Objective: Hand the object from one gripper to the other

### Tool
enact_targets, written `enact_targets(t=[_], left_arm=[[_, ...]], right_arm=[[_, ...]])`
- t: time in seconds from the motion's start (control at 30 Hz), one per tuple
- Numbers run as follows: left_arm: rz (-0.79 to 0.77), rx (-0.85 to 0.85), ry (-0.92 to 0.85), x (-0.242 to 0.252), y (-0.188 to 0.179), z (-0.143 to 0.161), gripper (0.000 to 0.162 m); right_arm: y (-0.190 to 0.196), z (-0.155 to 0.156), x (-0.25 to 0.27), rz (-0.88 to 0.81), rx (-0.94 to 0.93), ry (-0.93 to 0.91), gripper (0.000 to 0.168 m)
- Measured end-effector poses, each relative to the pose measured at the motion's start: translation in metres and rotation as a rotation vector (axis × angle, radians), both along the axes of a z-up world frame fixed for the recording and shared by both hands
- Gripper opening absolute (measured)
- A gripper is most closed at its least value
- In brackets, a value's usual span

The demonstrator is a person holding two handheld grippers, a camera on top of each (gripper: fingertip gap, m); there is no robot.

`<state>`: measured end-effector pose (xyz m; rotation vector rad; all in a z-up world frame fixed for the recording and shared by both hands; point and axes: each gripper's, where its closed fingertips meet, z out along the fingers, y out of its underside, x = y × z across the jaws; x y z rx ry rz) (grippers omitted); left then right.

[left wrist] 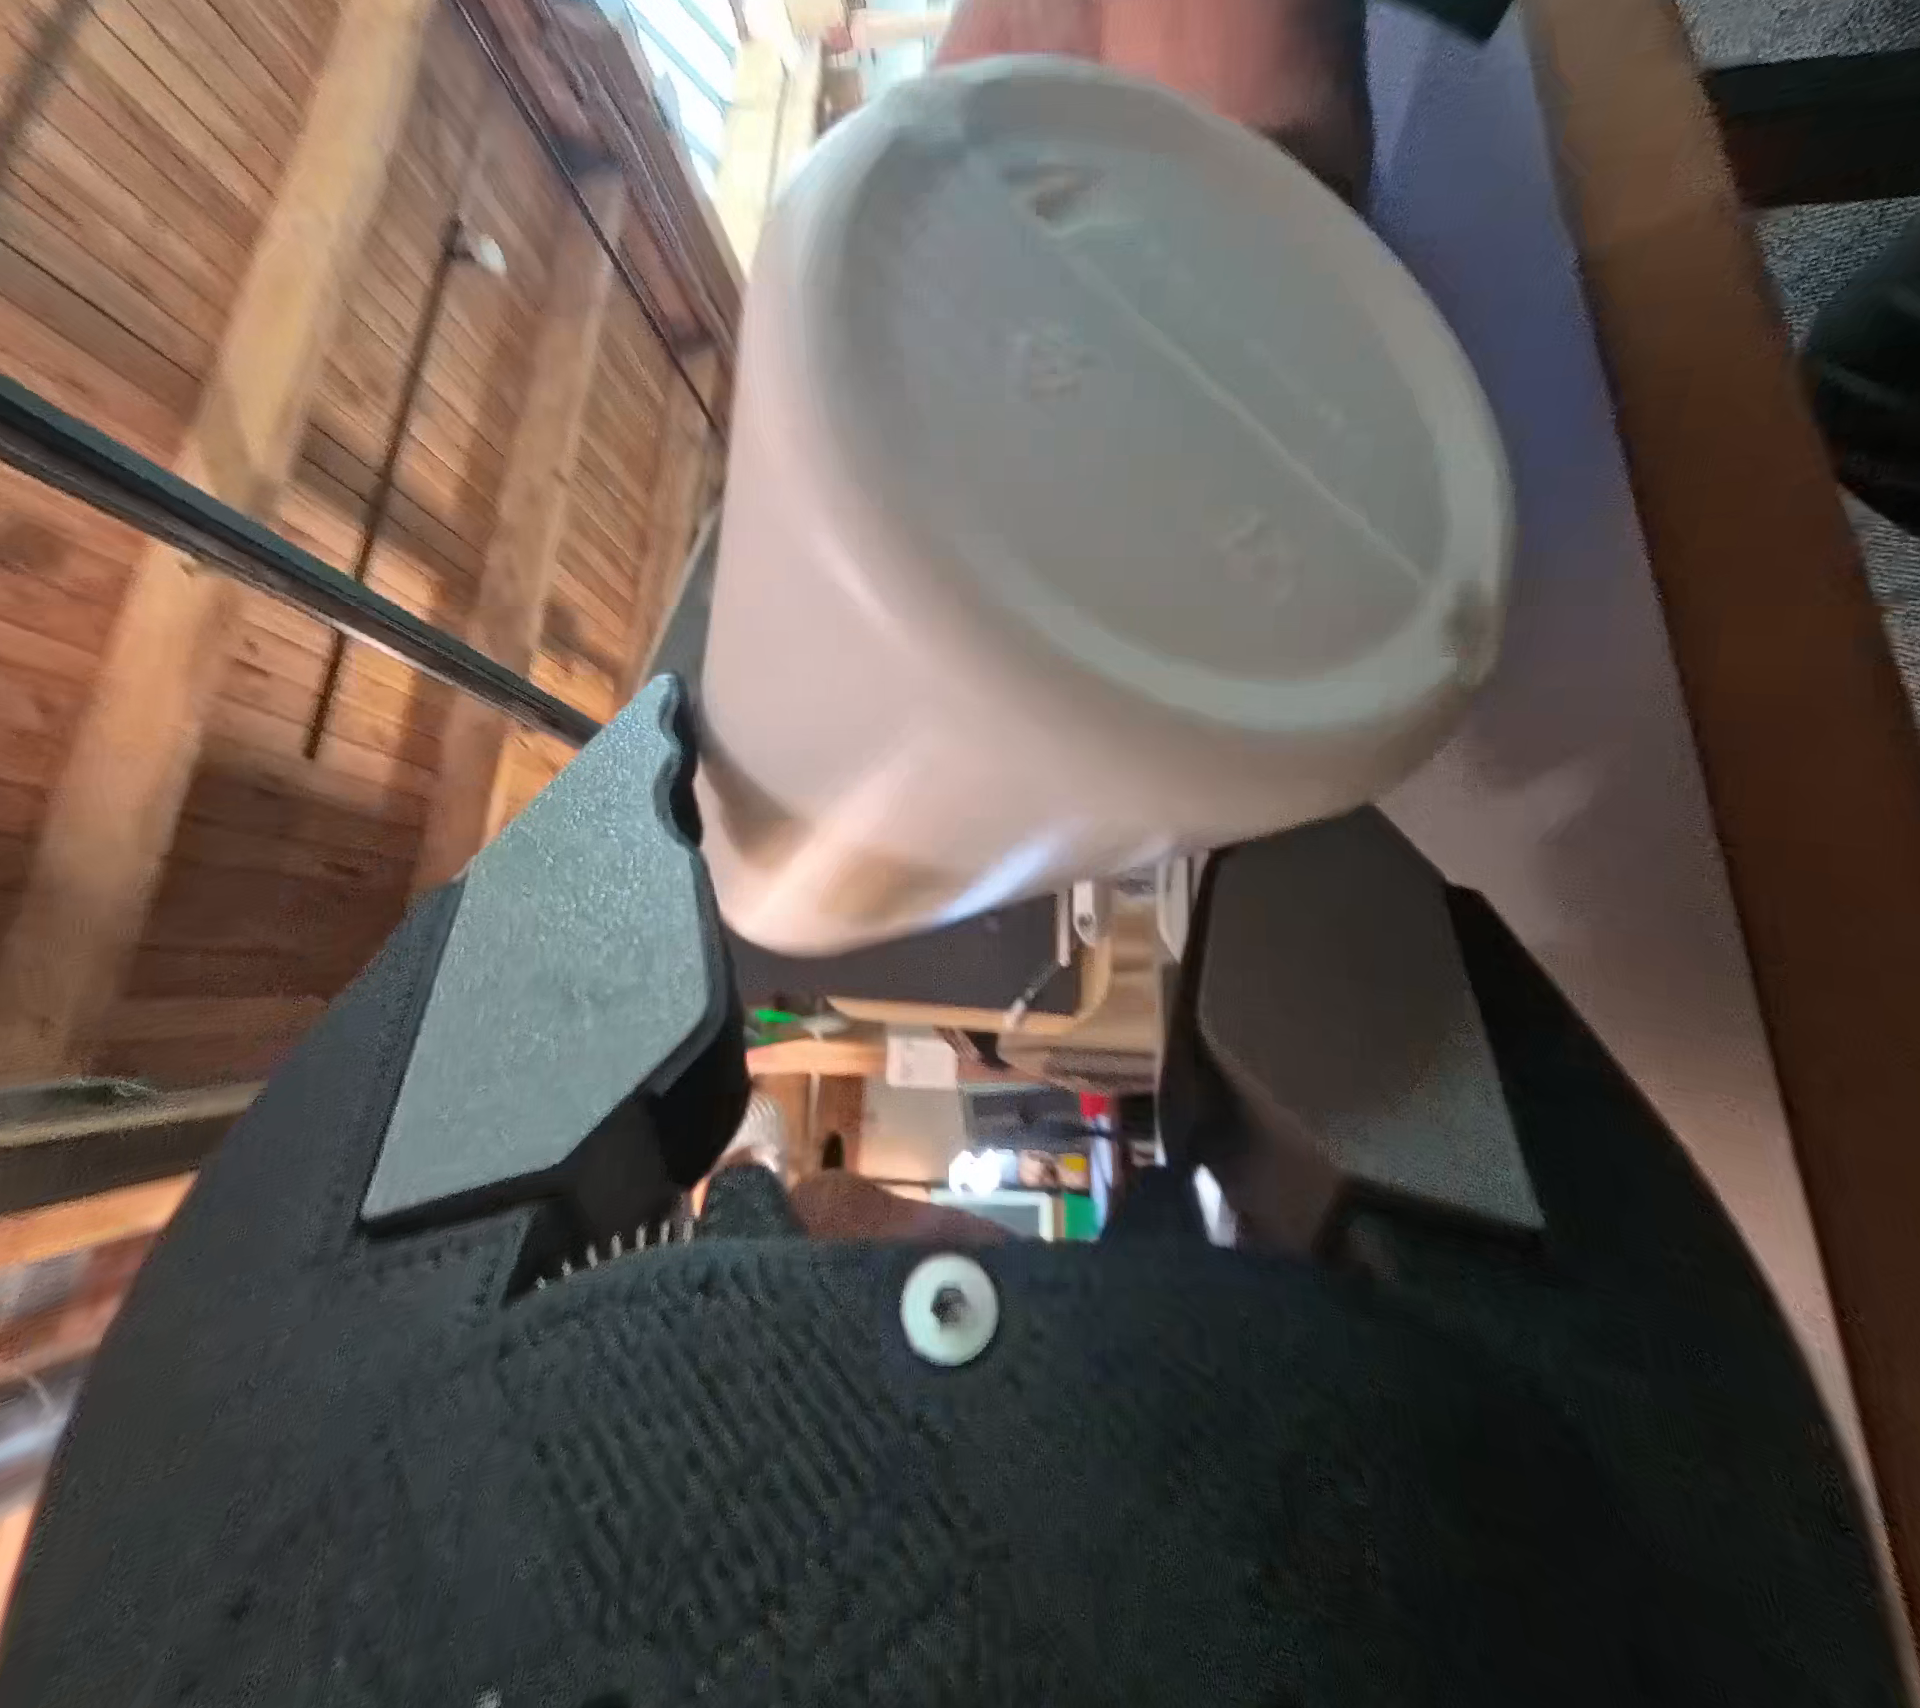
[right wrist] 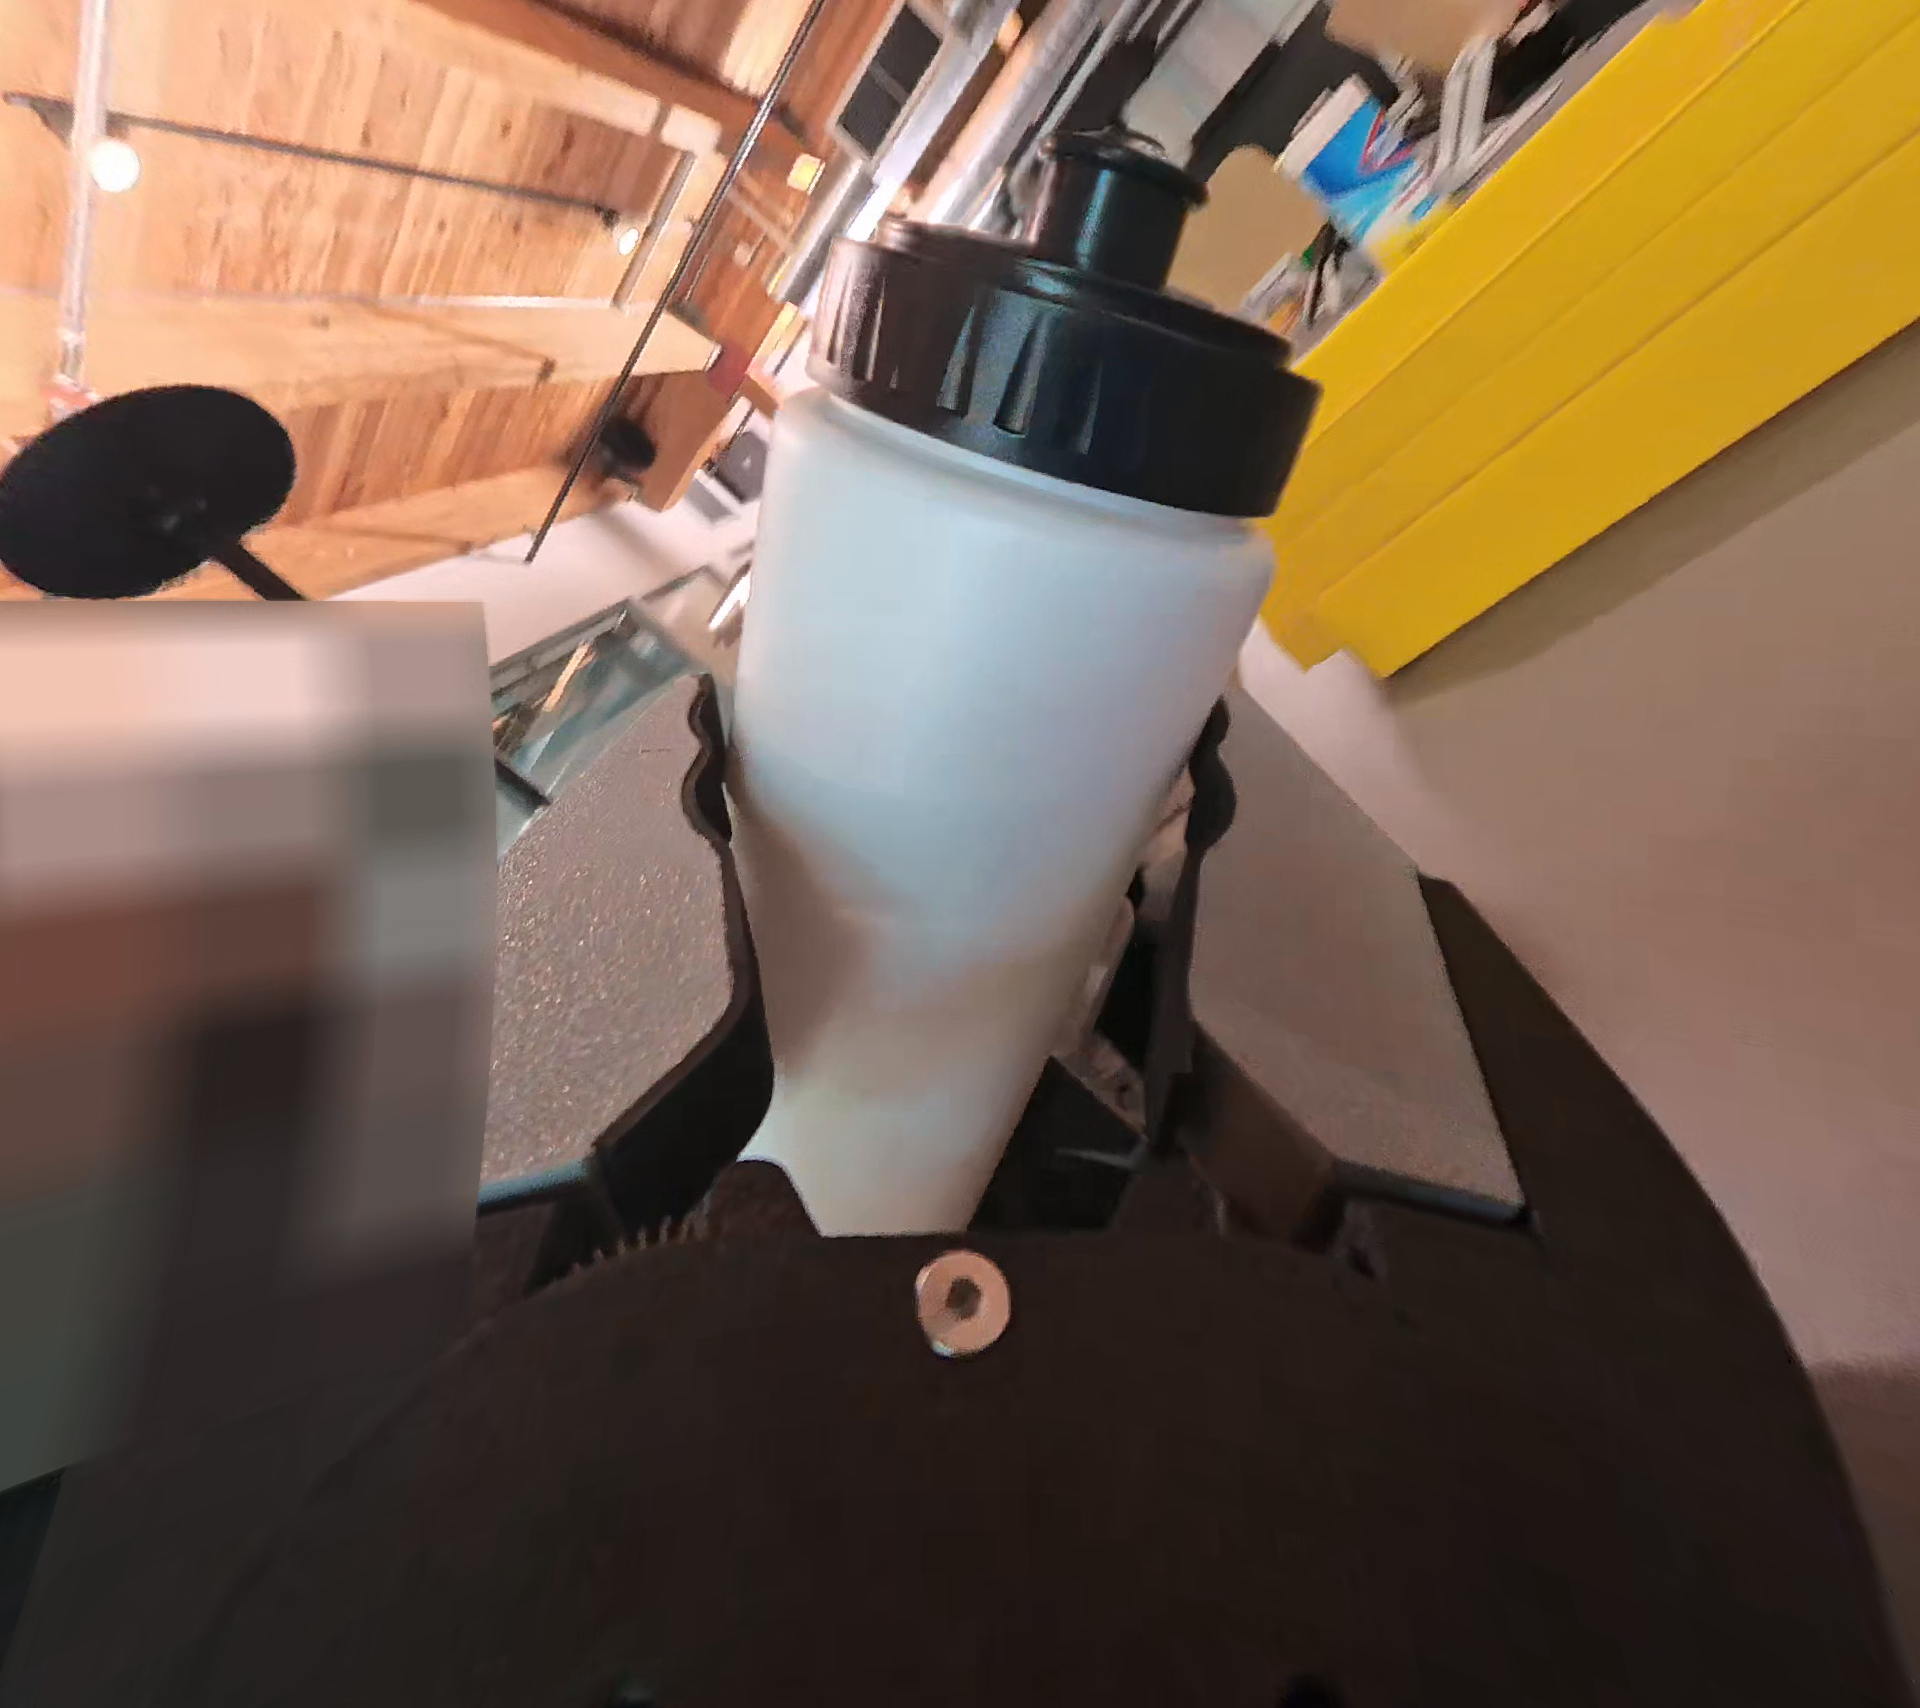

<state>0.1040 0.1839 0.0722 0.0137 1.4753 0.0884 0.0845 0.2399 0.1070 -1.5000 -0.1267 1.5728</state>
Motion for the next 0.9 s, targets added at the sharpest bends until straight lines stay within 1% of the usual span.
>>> enact_targets(t=[0.1,0.17,0.2,0.27,0.3,0.37,0.43,0.5,0.53,0.57,0.6,0.63,0.67,0.7,0.77,0.8,0.83,0.87,0.9], left_arm=[[0.053,-0.152,0.017,0.0,0.02,0.008,0.096],[0.07,-0.283,0.062,0.002,0.031,0.006,0.093],[0.073,-0.33,0.083,0.002,0.034,0.004,0.088],[0.087,-0.361,0.106,0.001,0.042,0.001,0.074],[0.11,-0.38,0.122,0.001,0.048,-0.002,0.076],[0.173,-0.475,0.216,0.001,0.062,-0.015,0.08],[0.171,-0.642,0.332,0.001,0.063,-0.032,0.082],[0.125,-0.858,0.465,0.001,0.056,-0.049,0.077],[0.109,-0.977,0.533,-0.001,0.054,-0.056,0.068],[0.079,-1.108,0.616,-0.004,0.049,-0.06,0.067],[0.031,-1.249,0.703,-0.009,0.043,-0.062,0.059],[-0.028,-1.373,0.784,-0.014,0.037,-0.061,0.045],[-0.079,-1.48,0.833,-0.016,0.034,-0.057,0.038],[-0.108,-1.554,0.847,-0.016,0.035,-0.053,0.038],[-0.138,-1.609,0.832,-0.014,0.037,-0.047,0.042],[-0.178,-1.608,0.856,-0.017,0.031,-0.045,0.055],[-0.218,-1.608,0.898,-0.022,0.023,-0.043,0.086],[-0.222,-1.602,0.927,-0.025,0.018,-0.044,0.094],[-0.212,-1.581,0.935,-0.026,0.017,-0.045,0.088]], right_arm=[[0.003,0.01,0.021,-0.093,0.041,0.027,0.088],[0.004,0.013,0.028,-0.134,0.062,0.03,0.088],[0.006,0.014,0.031,-0.158,0.069,0.03,0.088],[0.008,0.019,0.036,-0.223,0.105,0.03,0.087],[0.007,0.023,0.035,-0.248,0.131,0.018,0.086],[0.005,0.028,0.029,-0.266,0.173,-0.043,0.087],[0.006,0.029,0.023,-0.301,0.197,-0.116,0.087],[0.01,0.026,0.025,-0.347,0.204,-0.173,0.087],[0.011,0.024,0.028,-0.365,0.208,-0.181,0.086],[0.011,0.024,0.033,-0.384,0.215,-0.181,0.086],[0.011,0.025,0.039,-0.411,0.227,-0.181,0.086],[0.009,0.028,0.044,-0.432,0.245,-0.181,0.087],[0.008,0.031,0.048,-0.445,0.262,-0.184,0.087],[0.006,0.034,0.051,-0.459,0.275,-0.192,0.087],[0.004,0.037,0.056,-0.493,0.302,-0.226,0.087],[0.004,0.038,0.059,-0.51,0.313,-0.243,0.086],[0.004,0.037,0.061,-0.53,0.319,-0.262,0.086],[0.004,0.037,0.063,-0.548,0.326,-0.281,0.086],[0.004,0.036,0.063,-0.556,0.333,-0.296,0.086]])
